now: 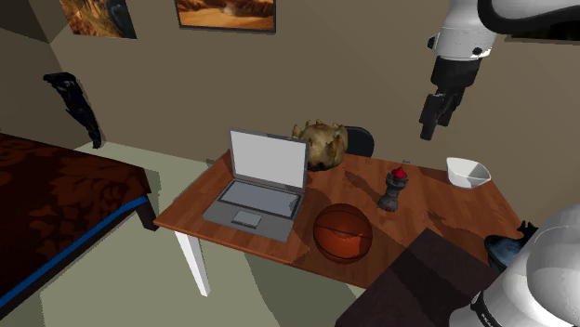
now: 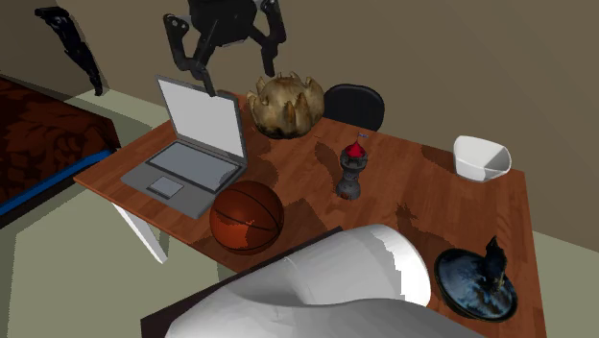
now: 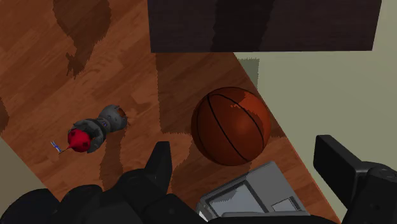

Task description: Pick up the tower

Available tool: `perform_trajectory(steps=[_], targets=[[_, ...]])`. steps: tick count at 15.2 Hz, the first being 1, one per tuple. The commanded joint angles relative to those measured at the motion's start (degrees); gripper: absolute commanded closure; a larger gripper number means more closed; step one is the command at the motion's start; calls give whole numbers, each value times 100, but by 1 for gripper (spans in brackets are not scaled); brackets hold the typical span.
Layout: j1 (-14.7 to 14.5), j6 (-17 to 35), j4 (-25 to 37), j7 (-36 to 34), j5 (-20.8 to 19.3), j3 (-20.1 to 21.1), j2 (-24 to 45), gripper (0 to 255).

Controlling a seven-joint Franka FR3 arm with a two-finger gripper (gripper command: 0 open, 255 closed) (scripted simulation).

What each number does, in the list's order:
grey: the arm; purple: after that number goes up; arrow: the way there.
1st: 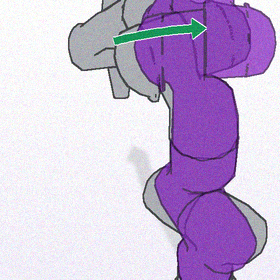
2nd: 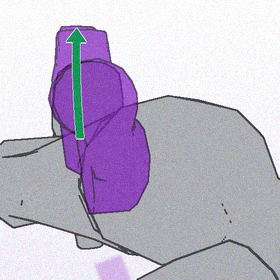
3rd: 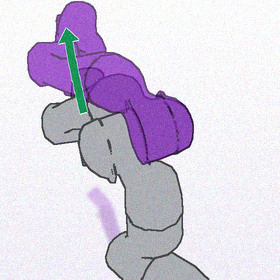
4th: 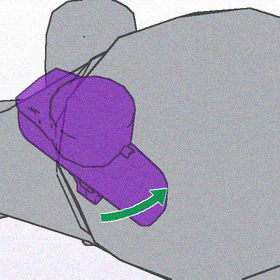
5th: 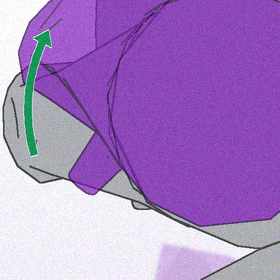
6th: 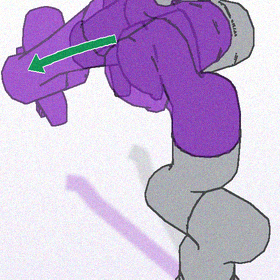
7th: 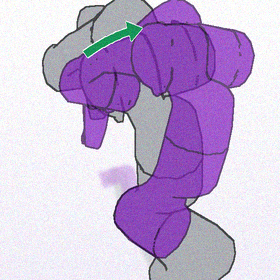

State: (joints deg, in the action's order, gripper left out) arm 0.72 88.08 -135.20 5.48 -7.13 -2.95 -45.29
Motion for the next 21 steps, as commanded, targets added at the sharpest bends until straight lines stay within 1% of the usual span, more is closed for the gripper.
perform_trajectory(steps=[1, 6, 11, 16, 19, 21], targets=[[0, 0, 0, 0, 0, 0, 0, 0], [105, 664, -468, 868, -440, -709, 23, 0], [192, 1402, -710, 1730, -836, -1467, 331, 0], [193, 2196, -714, 2615, -1091, -2261, 929, 0], [116, 2681, -604, 3178, -1124, -2761, 1415, 0], [23, 3001, -485, 3581, -1072, -3106, 1790, 0]])
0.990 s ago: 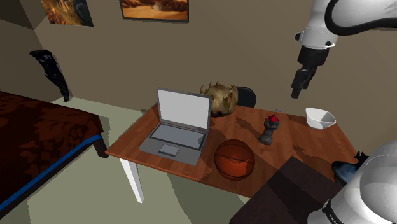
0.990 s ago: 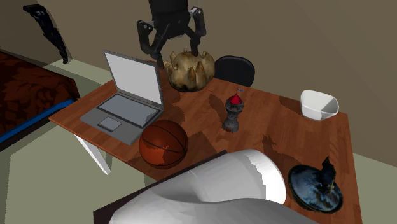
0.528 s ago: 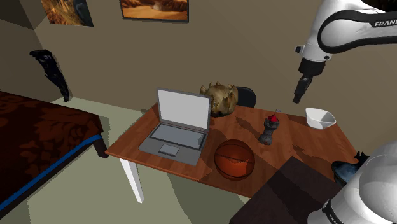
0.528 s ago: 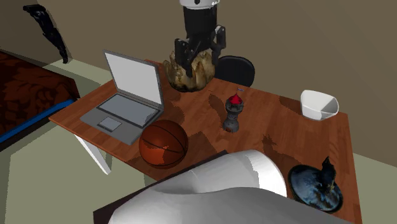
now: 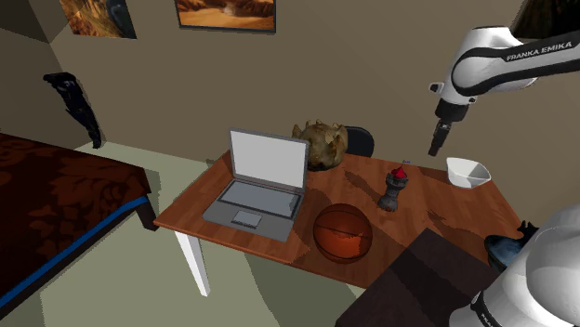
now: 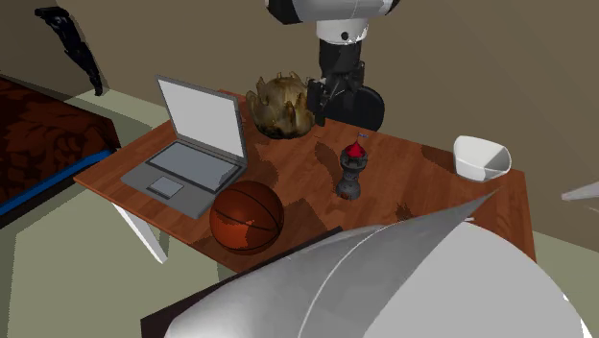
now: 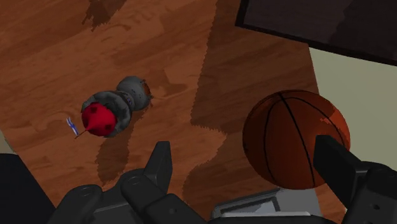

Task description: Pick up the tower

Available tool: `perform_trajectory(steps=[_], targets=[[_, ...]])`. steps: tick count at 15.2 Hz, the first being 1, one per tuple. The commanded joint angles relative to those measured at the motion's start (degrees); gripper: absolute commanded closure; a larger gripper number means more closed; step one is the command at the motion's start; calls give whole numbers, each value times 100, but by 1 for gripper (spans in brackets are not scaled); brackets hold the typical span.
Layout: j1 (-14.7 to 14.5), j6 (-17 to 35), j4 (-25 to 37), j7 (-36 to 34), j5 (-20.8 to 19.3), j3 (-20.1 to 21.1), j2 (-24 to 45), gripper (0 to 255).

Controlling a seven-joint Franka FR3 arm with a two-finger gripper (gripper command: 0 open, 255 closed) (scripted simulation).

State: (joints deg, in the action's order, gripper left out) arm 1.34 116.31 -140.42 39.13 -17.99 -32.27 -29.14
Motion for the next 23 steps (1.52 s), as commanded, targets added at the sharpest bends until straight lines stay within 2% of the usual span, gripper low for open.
perform_trajectory(steps=[1, 4, 6, 8, 11, 13, 16, 19, 23], targets=[[-96, 336, 111, 430, 69, -350, 378, 0], [-325, 789, 378, 1146, 379, -897, 1055, 0], [-514, 1065, 599, 1709, 746, -1272, 1576, 0], [-707, 1298, 855, 2376, 1287, -1635, 2174, 0], [-801, 1491, 1329, 3583, 2460, -1969, 3240, 0], [-576, 1481, 1712, 4368, 3278, -1897, 3965, 0], [60, 1367, 2359, 5231, 4148, -1468, 4868, 0], [682, 1209, 3075, 5811, 4703, -1033, 5635, 0], [1399, 950, 4152, 6315, 5168, -555, 6585, 0]])
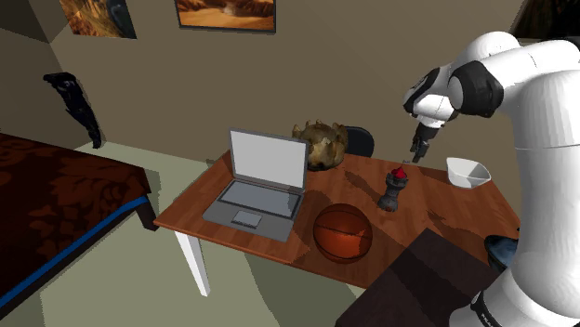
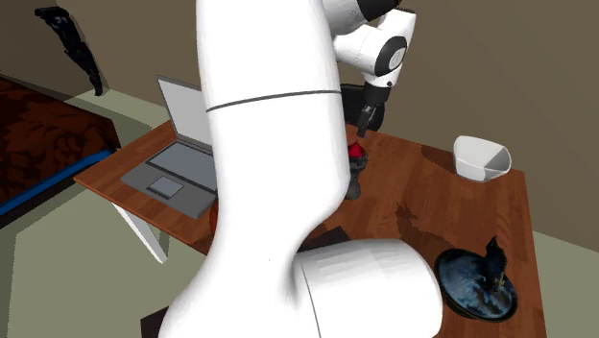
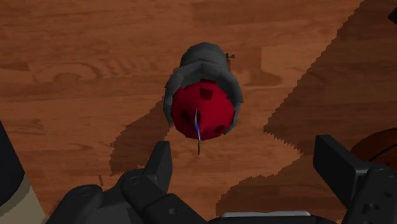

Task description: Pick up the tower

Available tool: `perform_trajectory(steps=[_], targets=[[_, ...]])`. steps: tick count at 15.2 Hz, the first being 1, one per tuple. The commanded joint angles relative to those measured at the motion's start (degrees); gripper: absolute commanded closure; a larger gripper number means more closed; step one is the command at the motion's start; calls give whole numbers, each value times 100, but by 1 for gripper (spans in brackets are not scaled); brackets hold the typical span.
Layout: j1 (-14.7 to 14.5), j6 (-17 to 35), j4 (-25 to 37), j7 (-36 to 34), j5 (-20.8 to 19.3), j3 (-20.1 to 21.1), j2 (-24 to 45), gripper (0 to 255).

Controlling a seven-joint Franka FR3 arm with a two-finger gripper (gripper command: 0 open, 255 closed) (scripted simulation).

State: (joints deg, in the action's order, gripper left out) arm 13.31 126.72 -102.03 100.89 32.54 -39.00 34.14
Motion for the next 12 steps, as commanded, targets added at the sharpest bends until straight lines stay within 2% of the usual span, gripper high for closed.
perform_trajectory(steps=[1, 2, 11, 12], targets=[[369, -164, 608, 225, 194, 225, 490, 0], [480, -216, 816, 276, 241, 294, 650, 0], [608, 118, 814, 429, 472, 495, 1006, 0], [614, 110, 836, 424, 473, 498, 1019, 255]])
